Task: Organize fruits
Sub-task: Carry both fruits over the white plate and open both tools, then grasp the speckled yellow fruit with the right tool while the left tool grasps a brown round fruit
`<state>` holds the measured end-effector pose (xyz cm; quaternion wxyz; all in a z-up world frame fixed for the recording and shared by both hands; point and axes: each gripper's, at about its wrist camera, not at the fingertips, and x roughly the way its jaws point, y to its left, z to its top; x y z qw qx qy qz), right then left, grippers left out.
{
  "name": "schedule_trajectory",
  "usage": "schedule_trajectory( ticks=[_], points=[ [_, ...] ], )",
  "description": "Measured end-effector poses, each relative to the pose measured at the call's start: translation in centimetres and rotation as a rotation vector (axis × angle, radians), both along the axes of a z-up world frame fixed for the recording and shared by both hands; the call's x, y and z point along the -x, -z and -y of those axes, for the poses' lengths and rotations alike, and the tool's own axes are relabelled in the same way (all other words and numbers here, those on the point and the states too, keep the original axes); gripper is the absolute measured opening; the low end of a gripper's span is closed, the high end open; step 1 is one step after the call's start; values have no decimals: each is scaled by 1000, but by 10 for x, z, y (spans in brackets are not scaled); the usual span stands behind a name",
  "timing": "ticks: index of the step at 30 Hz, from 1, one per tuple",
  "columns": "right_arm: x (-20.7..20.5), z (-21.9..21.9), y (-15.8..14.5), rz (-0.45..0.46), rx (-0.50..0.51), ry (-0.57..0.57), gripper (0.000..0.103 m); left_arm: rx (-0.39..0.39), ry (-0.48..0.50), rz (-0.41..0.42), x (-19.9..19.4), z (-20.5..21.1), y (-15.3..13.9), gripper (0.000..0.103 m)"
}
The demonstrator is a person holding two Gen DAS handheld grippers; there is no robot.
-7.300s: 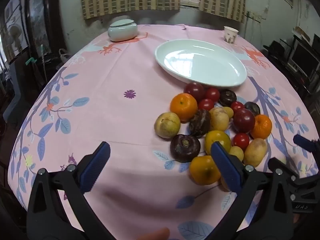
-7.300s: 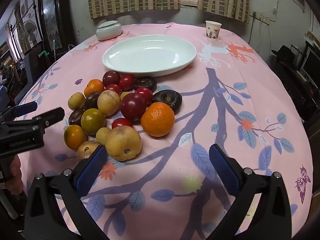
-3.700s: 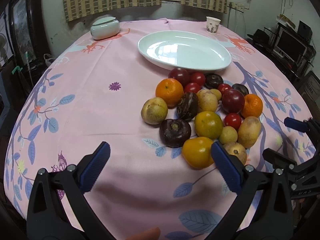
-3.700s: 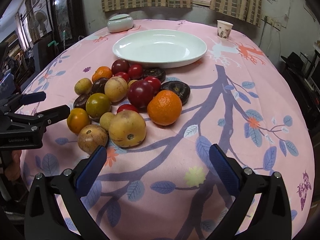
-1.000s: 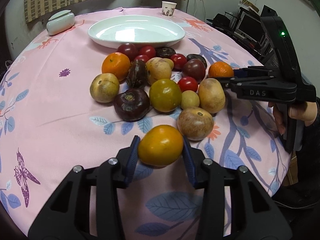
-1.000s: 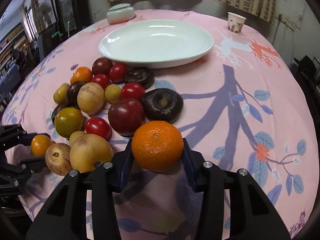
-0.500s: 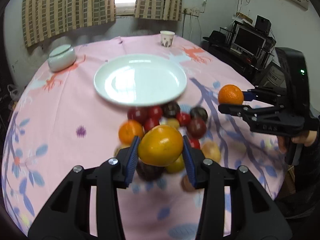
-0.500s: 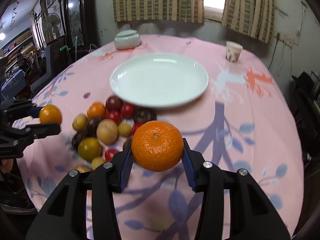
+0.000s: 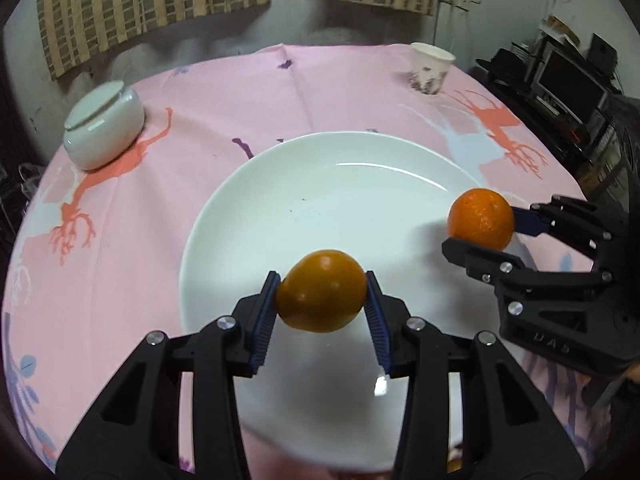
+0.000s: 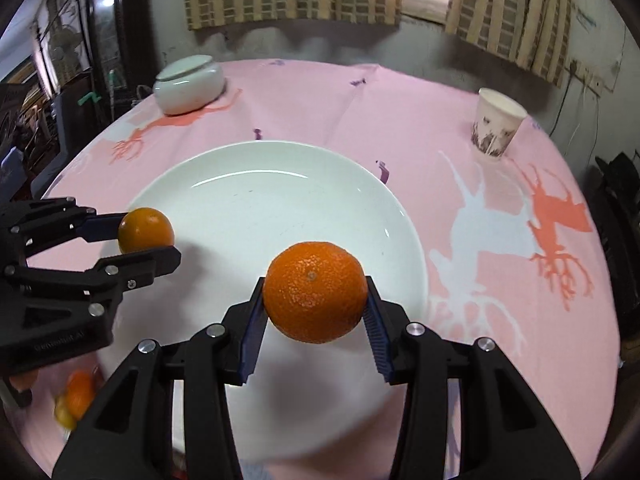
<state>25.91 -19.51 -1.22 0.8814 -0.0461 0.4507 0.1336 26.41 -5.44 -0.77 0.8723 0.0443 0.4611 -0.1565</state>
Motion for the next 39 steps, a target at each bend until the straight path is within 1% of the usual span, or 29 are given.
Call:
schedule_trajectory(
  ticks=[3, 6, 7, 8, 9, 10, 11, 12, 13, 14, 16, 19, 21, 23, 25, 27, 29, 31, 32, 34, 36, 39],
  points=[
    [-16, -3, 10, -23, 7, 16, 46, 19, -31, -31, -19, -2, 10, 42],
    [-27, -3, 18, -58, 2, 25, 46, 11, -40, -46, -28, -1, 16, 43],
    [-30, -3, 21, -77, 1, 29, 49, 12, -38, -54, -30, 0, 19, 43],
    [-30, -4, 20, -64, 1, 28, 52, 18, -36, -64, -31, 1, 21, 43],
    [-29, -5, 18, -55, 15, 41, 62, 25, -38, -66, -30, 1, 22, 50],
    [-27, -5, 15, -43, 27, 59, 63, 27, -52, -58, -28, -1, 20, 60],
    [-24, -4, 13, -35, 21, 63, 63, 26, -65, -46, -25, -2, 17, 65],
    [-17, 1, 6, -25, -8, 58, 63, 33, -77, -30, -21, -5, 10, 73],
    [-10, 4, 1, -15, -22, 59, 63, 46, -81, -14, -15, -8, 4, 78],
    [1, 9, -7, 4, -18, 72, 63, 61, -85, 12, -6, -13, -6, 80],
    [23, 16, -21, 41, 0, 84, 66, 69, -102, 58, 14, -24, -22, 90],
    [83, 25, -46, 135, 4, 47, 67, 102, -90, 101, 57, -42, -39, 95],
    [121, 23, -49, 148, 11, -15, 68, 93, -61, 122, 92, -53, -40, 98],
    [161, 22, -46, 136, 17, -99, 68, 44, -22, 120, 124, -59, -33, 99],
    [196, 24, -39, 115, -3, -148, 68, 20, 11, 98, 153, -64, -21, 99],
    [220, 24, -32, 91, -36, -170, 68, 35, 17, 79, 178, -72, -10, 99],
    [242, 23, -24, 77, -78, -163, 68, 63, 10, 58, 194, -80, -1, 99],
    [256, 18, -15, 53, -102, -151, 69, 87, 11, 35, 203, -85, 8, 99],
    [261, 13, -10, 43, -92, -145, 69, 100, 20, 17, 205, -86, 13, 99],
    [265, 6, -1, 16, -100, -153, 68, 88, 26, 0, 204, -85, 21, 99],
    [267, -2, 3, 4, -116, -168, 69, 61, 31, 0, 203, -83, 27, 99],
    [267, -8, 5, -7, -114, -173, 69, 94, 45, 5, 203, -86, 27, 99]
  ],
)
